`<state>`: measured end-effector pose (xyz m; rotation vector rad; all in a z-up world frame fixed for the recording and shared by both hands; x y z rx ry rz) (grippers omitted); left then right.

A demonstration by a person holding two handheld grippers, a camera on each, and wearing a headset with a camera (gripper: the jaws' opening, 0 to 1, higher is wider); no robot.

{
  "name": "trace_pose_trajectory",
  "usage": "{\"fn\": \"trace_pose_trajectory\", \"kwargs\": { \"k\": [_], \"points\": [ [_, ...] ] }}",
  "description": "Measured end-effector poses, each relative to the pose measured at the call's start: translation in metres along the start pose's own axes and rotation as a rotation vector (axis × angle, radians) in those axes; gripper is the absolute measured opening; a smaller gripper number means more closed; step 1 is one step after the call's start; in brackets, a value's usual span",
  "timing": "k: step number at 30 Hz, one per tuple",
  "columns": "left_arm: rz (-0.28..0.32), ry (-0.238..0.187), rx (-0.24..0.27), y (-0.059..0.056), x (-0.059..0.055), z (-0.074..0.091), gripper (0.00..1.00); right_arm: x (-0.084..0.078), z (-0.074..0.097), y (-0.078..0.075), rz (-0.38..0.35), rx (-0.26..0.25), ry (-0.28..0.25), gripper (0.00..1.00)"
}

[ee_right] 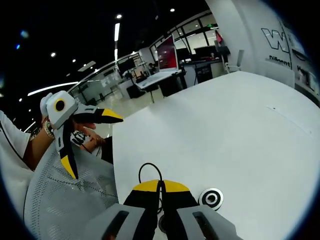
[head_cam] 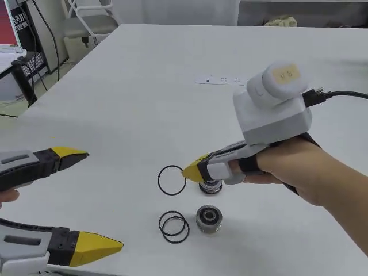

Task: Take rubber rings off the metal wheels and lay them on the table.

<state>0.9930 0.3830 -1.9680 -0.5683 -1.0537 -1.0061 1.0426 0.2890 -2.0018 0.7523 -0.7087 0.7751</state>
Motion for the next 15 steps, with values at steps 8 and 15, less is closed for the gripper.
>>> {"fn": "trace_pose_trajectory", "kwargs": {
  "k": [8, 15],
  "points": [
    [0.032, 0.012, -0.026, -0.011, -0.009, -0.004, 0.89, -0.016, -0.013, 0.008, 0.034, 0.025, 0.064, 0.0],
    [0.059, 0.003, -0.02, -0.01, -0.011, -0.005, 0.88, -0.037, -0.024, 0.006, 0.05, 0.027, 0.134, 0.0]
  ]
}}
Point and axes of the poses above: the centre of the closed fingertips' face, and the gripper's own axes: z roughly backward along the fingers, y roughly to its left, x roughly out of its top, the point moved 1 cm from there along z, roughly backward along the fingers, and after that the axes turned 3 degrees about -y, right-handed, at the moved point
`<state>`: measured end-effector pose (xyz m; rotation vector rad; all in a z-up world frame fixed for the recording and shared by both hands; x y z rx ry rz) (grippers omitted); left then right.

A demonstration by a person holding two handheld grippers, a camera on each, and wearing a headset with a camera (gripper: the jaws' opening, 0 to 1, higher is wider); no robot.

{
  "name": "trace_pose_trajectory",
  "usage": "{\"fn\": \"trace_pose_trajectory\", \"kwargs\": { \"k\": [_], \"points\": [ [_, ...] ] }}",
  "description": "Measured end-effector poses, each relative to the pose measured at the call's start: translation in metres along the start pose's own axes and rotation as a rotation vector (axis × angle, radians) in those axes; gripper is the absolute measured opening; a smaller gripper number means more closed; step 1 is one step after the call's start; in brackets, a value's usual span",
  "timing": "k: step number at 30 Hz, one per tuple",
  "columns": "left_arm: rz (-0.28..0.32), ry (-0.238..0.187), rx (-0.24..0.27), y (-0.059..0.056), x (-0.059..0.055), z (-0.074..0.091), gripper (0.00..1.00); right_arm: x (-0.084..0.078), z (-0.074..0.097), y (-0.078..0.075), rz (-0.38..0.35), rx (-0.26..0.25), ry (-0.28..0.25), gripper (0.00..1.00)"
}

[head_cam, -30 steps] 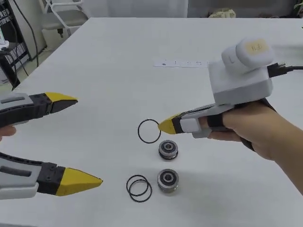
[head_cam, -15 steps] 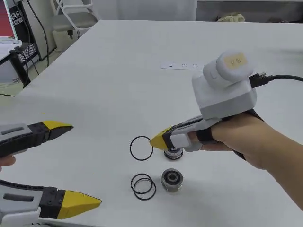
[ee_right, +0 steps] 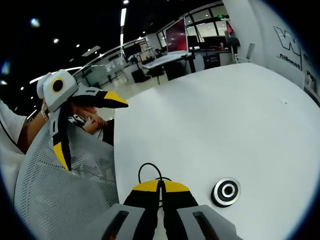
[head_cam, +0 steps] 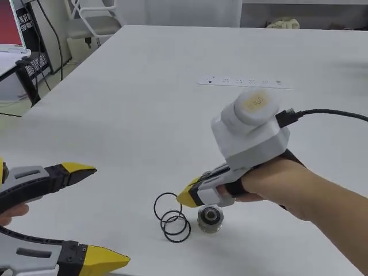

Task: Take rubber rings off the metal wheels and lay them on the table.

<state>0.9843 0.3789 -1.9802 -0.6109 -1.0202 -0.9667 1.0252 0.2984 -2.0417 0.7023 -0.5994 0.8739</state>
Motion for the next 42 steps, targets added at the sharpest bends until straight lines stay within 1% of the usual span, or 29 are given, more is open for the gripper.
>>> {"fn": "trace_pose_trajectory", "kwargs": {
  "k": [1, 2, 3, 6, 9, 11, 14, 18, 21, 24, 27, 29, 35, 39, 42],
  "points": [
    [0.01, 0.003, 0.009, 0.002, -0.002, -0.001, 0.87, -0.001, -0.001, 0.0, 0.001, -0.002, 0.003, 0.0],
    [0.016, 0.015, 0.018, 0.003, -0.004, -0.001, 0.87, -0.003, -0.002, -0.002, 0.003, -0.008, 0.008, 0.0],
    [0.011, 0.042, 0.027, 0.005, -0.009, -0.001, 0.88, -0.004, -0.003, -0.002, 0.002, -0.01, 0.011, 0.0],
    [0.006, 0.055, 0.021, 0.005, -0.012, -0.001, 0.88, -0.008, -0.007, -0.004, 0.0, -0.017, 0.022, 0.0],
    [0.02, 0.045, 0.02, 0.005, -0.011, -0.001, 0.88, -0.01, -0.009, -0.007, 0.028, -0.04, 0.033, 0.0],
    [0.029, 0.041, 0.022, 0.005, -0.011, -0.001, 0.88, -0.01, -0.01, -0.007, 0.034, -0.047, 0.029, 0.0],
    [0.043, 0.039, 0.025, 0.006, -0.011, 0.0, 0.87, -0.01, -0.012, -0.006, 0.032, -0.044, 0.025, 0.0],
    [0.045, 0.035, 0.026, 0.008, -0.012, 0.0, 0.87, -0.014, -0.016, -0.004, 0.044, -0.045, 0.039, 0.0],
    [0.051, 0.04, 0.03, 0.009, -0.014, 0.0, 0.86, -0.015, -0.018, -0.002, 0.051, -0.037, 0.045, 0.0],
    [0.048, 0.046, 0.028, 0.009, -0.015, 0.0, 0.86, -0.016, -0.019, -0.003, 0.063, -0.053, 0.05, 0.0],
    [0.049, 0.05, 0.025, 0.008, -0.016, 0.0, 0.85, -0.016, -0.019, -0.004, 0.065, -0.055, 0.047, 0.0],
    [0.049, 0.052, 0.023, 0.008, -0.016, -0.001, 0.85, -0.016, -0.019, -0.005, 0.066, -0.06, 0.045, 0.02],
    [0.048, 0.058, 0.022, 0.007, -0.017, -0.001, 0.85, -0.014, -0.017, -0.006, 0.076, -0.065, 0.045, 0.01],
    [0.048, 0.064, 0.02, 0.006, -0.017, -0.002, 0.85, -0.01, -0.012, -0.008, 0.076, -0.07, 0.031, 0.01],
    [0.046, 0.066, 0.019, 0.006, -0.017, -0.002, 0.85, -0.004, -0.007, -0.013, 0.081, -0.086, 0.017, 0.01]
  ]
}}
Point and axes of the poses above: the centre of the closed fingertips' face, and the gripper's own axes: z roughly backward along the fingers, y roughly to its left, x roughly out of its top, the point moved 1 cm from there along z, roughly backward along the fingers, and after that the axes turned 3 degrees about -y, right-handed, at the moved point
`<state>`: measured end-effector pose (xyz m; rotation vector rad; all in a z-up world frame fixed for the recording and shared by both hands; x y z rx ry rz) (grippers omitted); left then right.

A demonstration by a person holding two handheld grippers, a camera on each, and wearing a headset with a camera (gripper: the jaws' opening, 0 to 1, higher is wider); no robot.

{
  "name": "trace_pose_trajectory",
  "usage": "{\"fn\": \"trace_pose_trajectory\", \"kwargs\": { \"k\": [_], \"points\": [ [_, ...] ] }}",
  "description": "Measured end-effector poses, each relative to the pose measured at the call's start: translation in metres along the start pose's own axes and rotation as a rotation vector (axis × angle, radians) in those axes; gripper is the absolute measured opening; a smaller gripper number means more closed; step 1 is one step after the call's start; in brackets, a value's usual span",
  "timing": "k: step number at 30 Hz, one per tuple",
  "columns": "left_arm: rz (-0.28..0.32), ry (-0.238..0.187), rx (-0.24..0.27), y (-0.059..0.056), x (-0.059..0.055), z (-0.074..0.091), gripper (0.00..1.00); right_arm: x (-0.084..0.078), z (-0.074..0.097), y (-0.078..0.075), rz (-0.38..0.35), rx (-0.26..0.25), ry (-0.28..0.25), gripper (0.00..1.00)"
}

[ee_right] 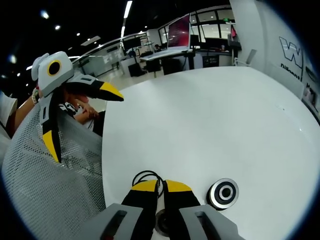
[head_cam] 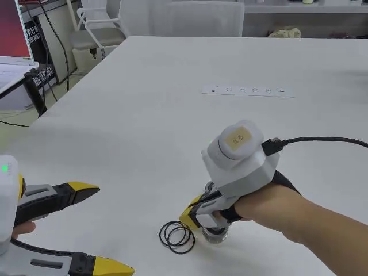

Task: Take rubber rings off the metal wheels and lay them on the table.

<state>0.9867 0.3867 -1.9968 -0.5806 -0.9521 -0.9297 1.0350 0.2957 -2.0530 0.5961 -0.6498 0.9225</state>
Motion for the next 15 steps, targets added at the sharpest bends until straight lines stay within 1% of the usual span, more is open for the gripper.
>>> {"fn": "trace_pose_trajectory", "kwargs": {
  "k": [2, 5, 7, 10, 12, 15],
  "points": [
    [0.0, 0.001, 0.0, 0.0, 0.0, 0.0, 0.85, 0.004, 0.004, -0.003, 0.003, -0.01, -0.012, 0.01],
    [0.002, -0.001, 0.0, 0.0, 0.001, 0.0, 0.85, 0.013, 0.013, -0.011, -0.007, -0.03, -0.049, 0.01],
    [0.004, -0.002, -0.001, 0.0, 0.001, 0.0, 0.85, 0.016, 0.017, -0.015, -0.01, -0.039, -0.063, 0.02],
    [0.002, -0.002, -0.002, 0.0, 0.001, 0.0, 0.85, 0.024, 0.027, -0.025, -0.023, -0.066, -0.107, 0.04],
    [0.004, -0.002, -0.004, 0.0, 0.001, 0.0, 0.85, 0.028, 0.034, -0.031, -0.016, -0.077, -0.136, 0.05],
    [0.005, -0.004, -0.012, -0.001, 0.001, -0.001, 0.85, 0.031, 0.041, -0.035, -0.02, -0.077, -0.172, 0.06]
  ]
}}
Point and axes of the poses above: the centre of the closed fingertips' face, and the gripper's own axes: z roughly backward along the fingers, y roughly to its left, x roughly out of its top, the point moved 1 cm from there along z, roughly backward along the fingers, and after that the axes turned 3 degrees about -y, right-handed, at the moved point
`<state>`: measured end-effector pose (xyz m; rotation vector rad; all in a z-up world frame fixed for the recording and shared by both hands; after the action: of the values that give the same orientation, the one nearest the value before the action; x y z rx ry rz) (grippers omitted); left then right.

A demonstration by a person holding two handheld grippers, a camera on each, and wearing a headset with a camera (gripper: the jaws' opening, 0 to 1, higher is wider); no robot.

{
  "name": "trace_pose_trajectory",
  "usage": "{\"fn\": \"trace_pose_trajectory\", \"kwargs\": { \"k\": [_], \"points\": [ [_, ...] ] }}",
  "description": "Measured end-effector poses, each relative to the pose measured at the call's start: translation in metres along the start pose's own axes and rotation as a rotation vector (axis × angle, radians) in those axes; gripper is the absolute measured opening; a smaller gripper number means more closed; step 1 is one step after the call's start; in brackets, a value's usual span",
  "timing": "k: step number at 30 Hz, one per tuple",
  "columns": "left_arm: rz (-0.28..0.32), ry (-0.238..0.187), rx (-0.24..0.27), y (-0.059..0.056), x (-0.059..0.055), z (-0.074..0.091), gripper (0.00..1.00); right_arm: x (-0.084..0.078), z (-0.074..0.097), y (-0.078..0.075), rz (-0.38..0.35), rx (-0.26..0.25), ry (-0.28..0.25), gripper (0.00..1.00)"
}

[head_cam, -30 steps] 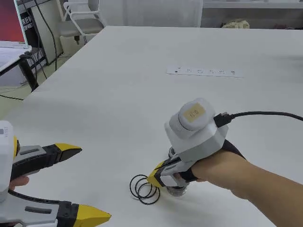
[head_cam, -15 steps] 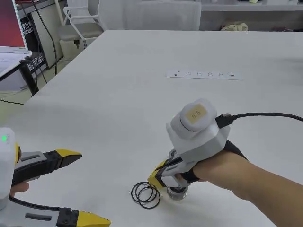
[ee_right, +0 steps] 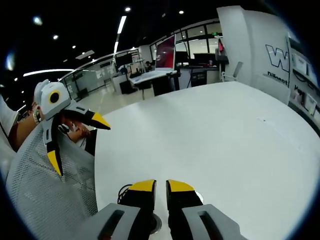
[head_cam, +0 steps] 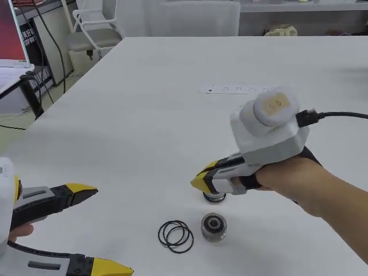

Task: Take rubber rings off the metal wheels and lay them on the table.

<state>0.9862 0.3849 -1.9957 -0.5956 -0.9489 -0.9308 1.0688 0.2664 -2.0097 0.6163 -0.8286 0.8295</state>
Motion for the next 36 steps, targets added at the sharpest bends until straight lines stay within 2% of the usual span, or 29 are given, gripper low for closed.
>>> {"fn": "trace_pose_trajectory", "kwargs": {
  "k": [4, 7, 11, 16, 18, 23, 28, 32, 36],
  "points": [
    [-0.027, 0.029, -0.025, -0.004, -0.003, -0.002, 0.87, 0.008, 0.008, -0.004, 0.007, -0.005, -0.045, 0.08],
    [-0.038, 0.023, -0.049, -0.008, 0.0, -0.002, 0.89, 0.01, 0.012, -0.007, 0.008, -0.008, -0.067, 0.1],
    [-0.067, 0.035, -0.053, -0.008, 0.0, -0.001, 0.9, 0.011, 0.018, -0.017, -0.006, -0.026, -0.089, 0.13],
    [-0.075, 0.012, -0.047, -0.007, 0.013, 0.003, 0.9, 0.012, 0.024, -0.026, -0.025, -0.043, -0.12, 0.17],
    [-0.098, 0.012, -0.043, -0.007, 0.018, 0.006, 0.9, 0.011, 0.026, -0.029, -0.042, -0.046, -0.138, 0.18],
    [-0.142, -0.027, -0.054, -0.008, 0.043, 0.013, 0.9, 0.005, 0.027, -0.038, -0.086, -0.051, -0.146, 0.22],
    [-0.206, -0.079, -0.065, -0.007, 0.075, 0.014, 0.92, -0.006, 0.026, -0.042, -0.099, -0.059, -0.131, 0.24],
    [-0.265, -0.086, -0.091, -0.005, 0.092, 0.007, 0.92, -0.014, 0.025, -0.045, -0.093, -0.062, -0.11, 0.25],
    [-0.3, -0.086, -0.104, 0.001, 0.103, -0.004, 0.92, -0.022, 0.025, -0.047, -0.092, -0.065, -0.091, 0.26]
  ]
}}
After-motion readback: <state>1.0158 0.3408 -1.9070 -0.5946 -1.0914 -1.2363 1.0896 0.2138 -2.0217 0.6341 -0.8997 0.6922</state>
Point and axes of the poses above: the centre of the closed fingertips' face, and the gripper's own axes: z roughly backward along the fingers, y roughly to its left, x roughly out of its top, the point moved 1 cm from there along z, roughly backward along the fingers, and after that the axes turned 3 degrees about -y, right-handed, at the moved point
